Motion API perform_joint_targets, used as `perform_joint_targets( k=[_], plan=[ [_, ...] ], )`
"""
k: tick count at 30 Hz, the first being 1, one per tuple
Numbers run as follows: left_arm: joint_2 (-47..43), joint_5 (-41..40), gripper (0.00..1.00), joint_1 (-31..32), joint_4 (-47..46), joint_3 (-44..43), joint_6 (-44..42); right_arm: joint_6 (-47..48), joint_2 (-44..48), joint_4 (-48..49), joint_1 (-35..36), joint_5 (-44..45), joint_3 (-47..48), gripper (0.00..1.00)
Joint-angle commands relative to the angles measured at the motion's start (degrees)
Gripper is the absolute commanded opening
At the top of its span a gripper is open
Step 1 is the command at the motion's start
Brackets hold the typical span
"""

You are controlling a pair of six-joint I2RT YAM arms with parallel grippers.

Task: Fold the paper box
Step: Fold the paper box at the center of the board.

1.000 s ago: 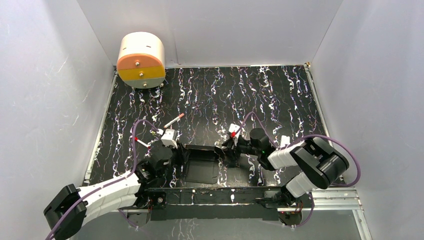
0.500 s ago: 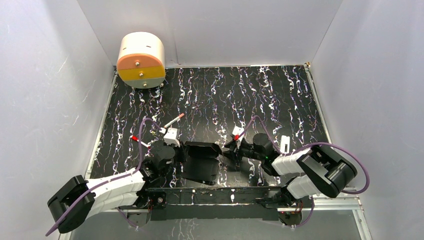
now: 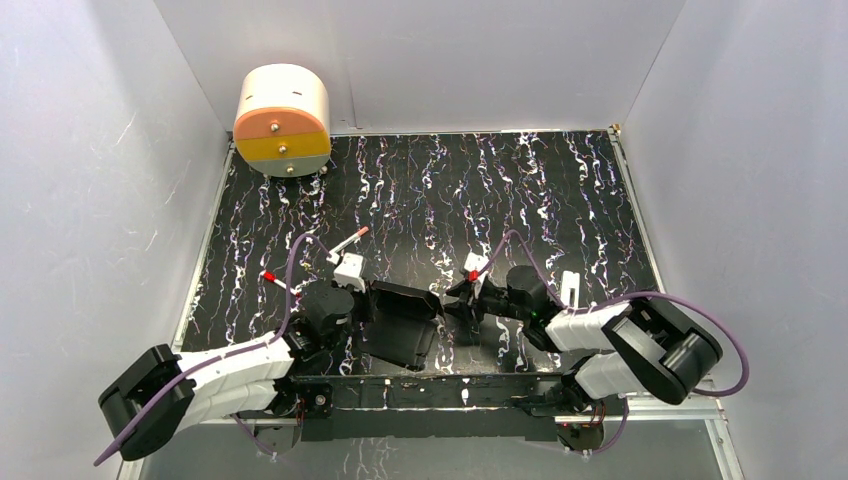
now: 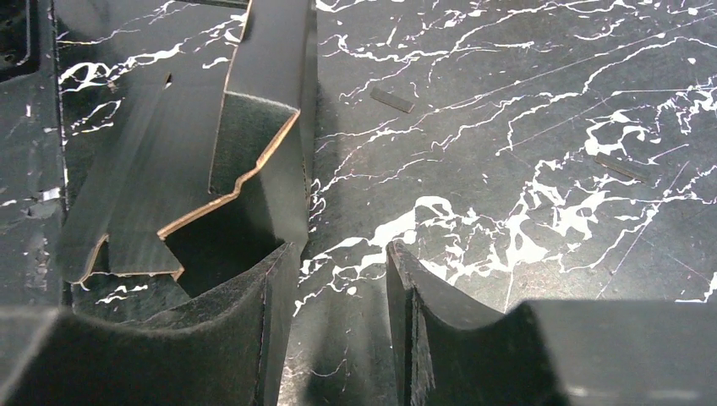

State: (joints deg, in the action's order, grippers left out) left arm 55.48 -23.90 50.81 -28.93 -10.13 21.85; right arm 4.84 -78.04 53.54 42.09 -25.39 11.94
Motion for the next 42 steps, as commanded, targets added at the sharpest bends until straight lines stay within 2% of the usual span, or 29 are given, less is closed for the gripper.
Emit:
perform_joint_targets(
  k=[1,8,19,31,42],
  plan=[
    [-0.2,-2.5,0.12,0.26,0.43,-2.41,-2.04,0.25,3.97,-1.13,0.27,-1.92,0.98,0.51],
    [0.18,-2.65,0.12,0.23,0.8,-2.95,-2.84,-0.33,6.0,-3.17,0.26,-5.16,1.0,0.52],
    [1.73,-2.21,0.11,0.32,0.08,-3.19,-1.61,-2.8,0.6,3.06,1.39,-8.23,1.92,0.51],
    [2.96,-1.12,0.11,1.24,-1.2,-3.15,-2.02,-3.0,-6.46,12.09,3.89,0.3,3.87,0.46],
    [3.66,1.75,0.11,1.91,-2.54,-2.88,-2.95,0.28,-12.72,19.92,7.42,16.84,4.07,0.45]
  ],
)
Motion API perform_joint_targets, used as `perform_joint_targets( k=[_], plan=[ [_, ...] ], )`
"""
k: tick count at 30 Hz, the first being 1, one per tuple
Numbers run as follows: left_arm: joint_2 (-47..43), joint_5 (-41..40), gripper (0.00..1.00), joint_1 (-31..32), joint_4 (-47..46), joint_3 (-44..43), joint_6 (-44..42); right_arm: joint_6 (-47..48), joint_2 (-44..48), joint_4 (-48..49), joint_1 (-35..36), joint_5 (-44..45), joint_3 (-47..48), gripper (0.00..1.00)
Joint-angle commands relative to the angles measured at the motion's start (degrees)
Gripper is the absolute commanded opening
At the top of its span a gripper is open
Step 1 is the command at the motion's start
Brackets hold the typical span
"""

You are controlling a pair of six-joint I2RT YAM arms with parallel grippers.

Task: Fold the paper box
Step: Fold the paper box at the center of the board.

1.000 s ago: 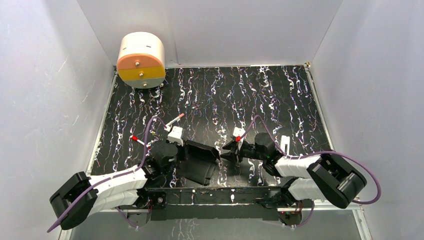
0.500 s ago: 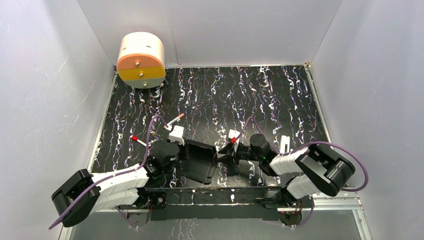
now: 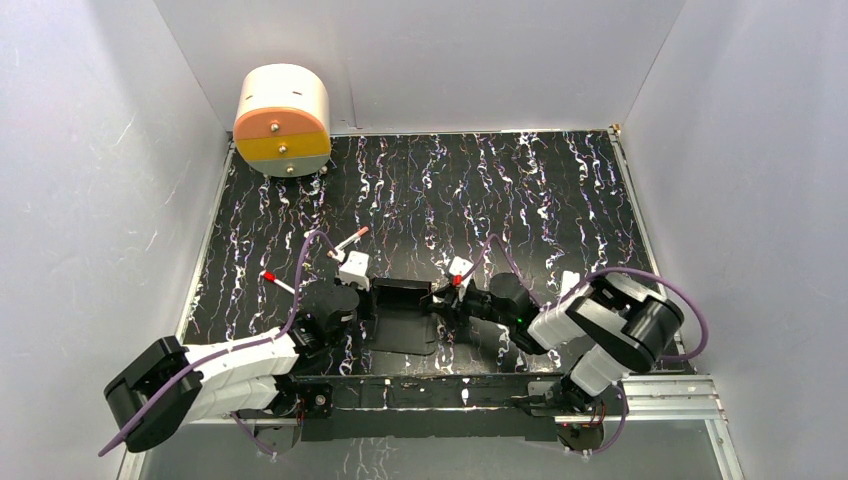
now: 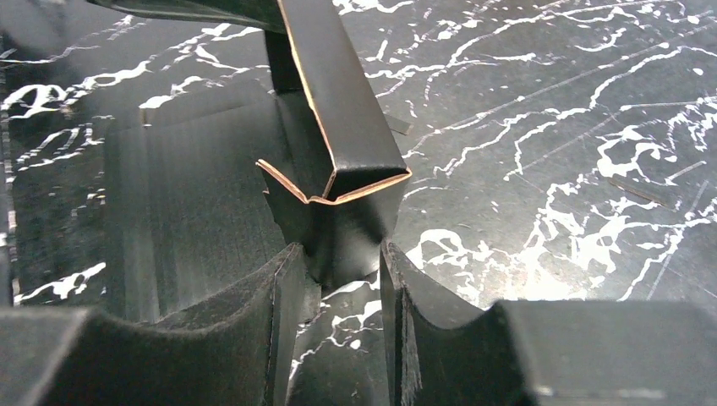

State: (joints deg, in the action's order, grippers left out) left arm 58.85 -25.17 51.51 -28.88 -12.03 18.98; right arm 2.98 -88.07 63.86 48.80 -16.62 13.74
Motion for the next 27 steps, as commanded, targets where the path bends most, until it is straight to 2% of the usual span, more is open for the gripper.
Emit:
perform_joint_targets(
  k=[1,15,21,27],
  plan=[
    [0.38,3.31,0.11,1.27,-2.66,-0.98,-0.16,2.37,-3.74,10.6,0.89,8.59,2.45,0.45],
    [1.47,5.62,0.11,2.13,-3.02,-1.17,-0.68,4.04,-14.41,24.35,3.12,19.34,4.93,0.42],
    [1.27,6.21,0.11,2.28,-3.11,-0.98,-0.63,4.87,-18.38,29.4,3.5,21.85,5.85,0.32],
    [0.83,6.72,0.12,2.37,-2.86,-1.06,-0.66,5.26,-20.44,30.27,3.68,22.43,6.8,0.16]
  ],
)
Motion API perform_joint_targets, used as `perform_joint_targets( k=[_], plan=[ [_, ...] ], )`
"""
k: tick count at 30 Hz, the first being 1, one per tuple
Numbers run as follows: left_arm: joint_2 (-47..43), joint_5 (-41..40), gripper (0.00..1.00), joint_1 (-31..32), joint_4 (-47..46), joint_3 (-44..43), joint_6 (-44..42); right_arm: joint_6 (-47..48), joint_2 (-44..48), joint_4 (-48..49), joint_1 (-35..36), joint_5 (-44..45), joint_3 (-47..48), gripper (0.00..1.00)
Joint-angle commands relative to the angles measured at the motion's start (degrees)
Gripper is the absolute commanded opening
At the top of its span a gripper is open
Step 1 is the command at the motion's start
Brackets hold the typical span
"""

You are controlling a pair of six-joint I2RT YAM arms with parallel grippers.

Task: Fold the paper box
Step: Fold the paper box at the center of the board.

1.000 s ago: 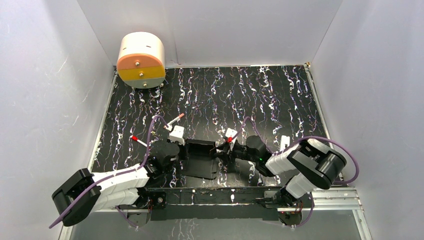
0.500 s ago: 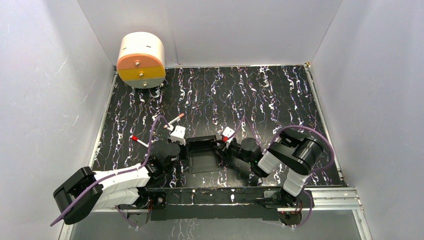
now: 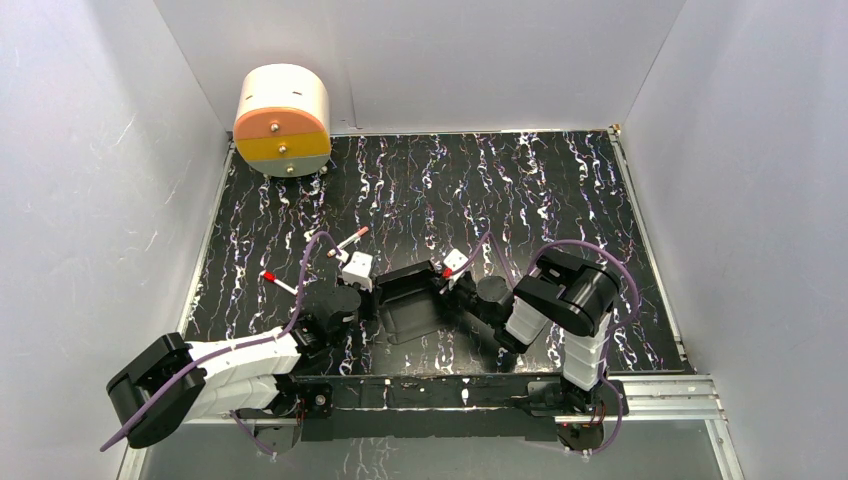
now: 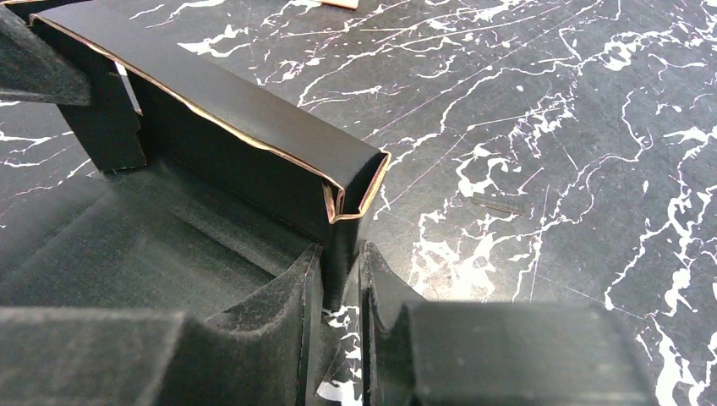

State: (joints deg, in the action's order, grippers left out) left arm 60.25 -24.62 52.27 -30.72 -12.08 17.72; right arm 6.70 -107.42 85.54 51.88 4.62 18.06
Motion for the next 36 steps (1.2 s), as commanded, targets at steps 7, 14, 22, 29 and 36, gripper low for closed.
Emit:
perform_joint_targets(
  k=[7,14,22,29,36],
  plan=[
    [-4.83,5.58,0.29,1.67,3.47,-1.91,3.2,2.38,-1.39,8.9,0.59,2.58,2.0,0.05],
    [-11.63,4.67,0.42,1.65,12.65,-3.68,8.27,2.94,-1.47,7.76,0.57,2.24,1.91,0.02],
    [-15.19,0.83,0.5,1.61,19.41,-3.94,11.78,2.49,-2.0,7.52,0.59,1.92,2.22,0.01],
    [-19.4,-0.96,0.53,1.62,23.09,-6.52,13.8,2.35,-1.22,6.57,0.59,2.76,1.47,0.01],
    [-14.4,-4.89,0.62,1.45,23.08,-14.48,13.2,2.66,-1.08,6.31,0.59,1.96,1.19,0.01]
  ],
)
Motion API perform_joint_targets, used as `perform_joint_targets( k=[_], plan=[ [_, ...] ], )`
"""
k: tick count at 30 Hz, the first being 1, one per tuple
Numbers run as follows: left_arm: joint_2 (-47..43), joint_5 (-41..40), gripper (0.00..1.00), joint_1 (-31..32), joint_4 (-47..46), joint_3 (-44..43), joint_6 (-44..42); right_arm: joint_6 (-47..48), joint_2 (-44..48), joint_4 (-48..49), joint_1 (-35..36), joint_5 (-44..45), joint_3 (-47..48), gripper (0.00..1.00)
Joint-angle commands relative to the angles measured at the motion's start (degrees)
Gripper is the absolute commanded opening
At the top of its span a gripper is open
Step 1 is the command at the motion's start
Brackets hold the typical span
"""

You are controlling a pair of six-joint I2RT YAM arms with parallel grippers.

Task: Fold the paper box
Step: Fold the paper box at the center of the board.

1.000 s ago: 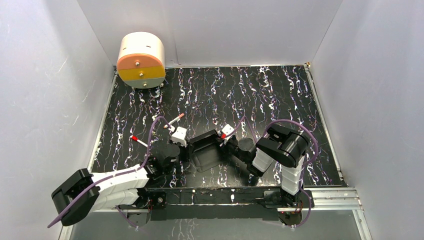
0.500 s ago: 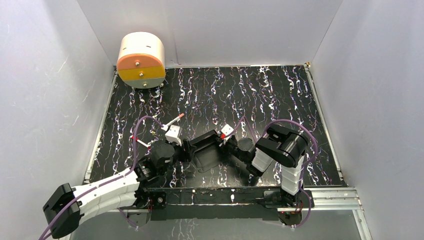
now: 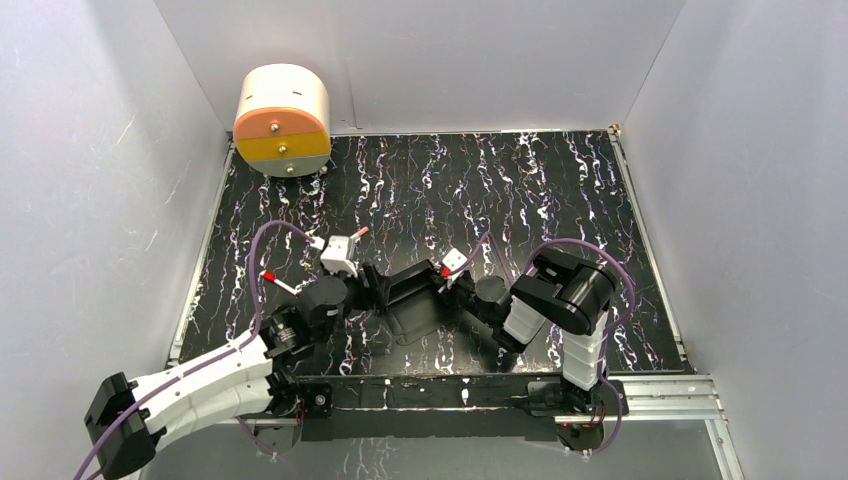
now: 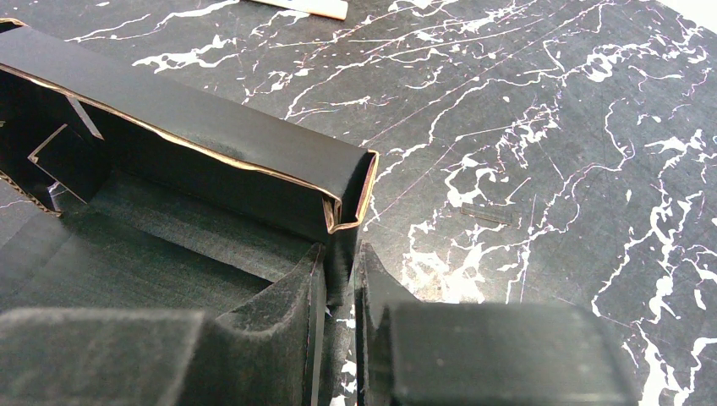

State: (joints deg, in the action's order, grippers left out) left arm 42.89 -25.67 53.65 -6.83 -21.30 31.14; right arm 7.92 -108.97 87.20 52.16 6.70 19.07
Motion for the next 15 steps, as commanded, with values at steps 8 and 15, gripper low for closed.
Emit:
perform_joint_targets(
  k=[8,15],
  plan=[
    [22.02,14.63,0.66,-12.04,-3.34,-15.47,0.74,1.74,1.74,2.39,0.22,-1.7,0.29,0.01],
    [34.57,31.55,0.66,-17.2,-6.7,-21.03,2.17,2.24,2.42,1.7,0.11,-2.56,0.36,0.01]
  ],
)
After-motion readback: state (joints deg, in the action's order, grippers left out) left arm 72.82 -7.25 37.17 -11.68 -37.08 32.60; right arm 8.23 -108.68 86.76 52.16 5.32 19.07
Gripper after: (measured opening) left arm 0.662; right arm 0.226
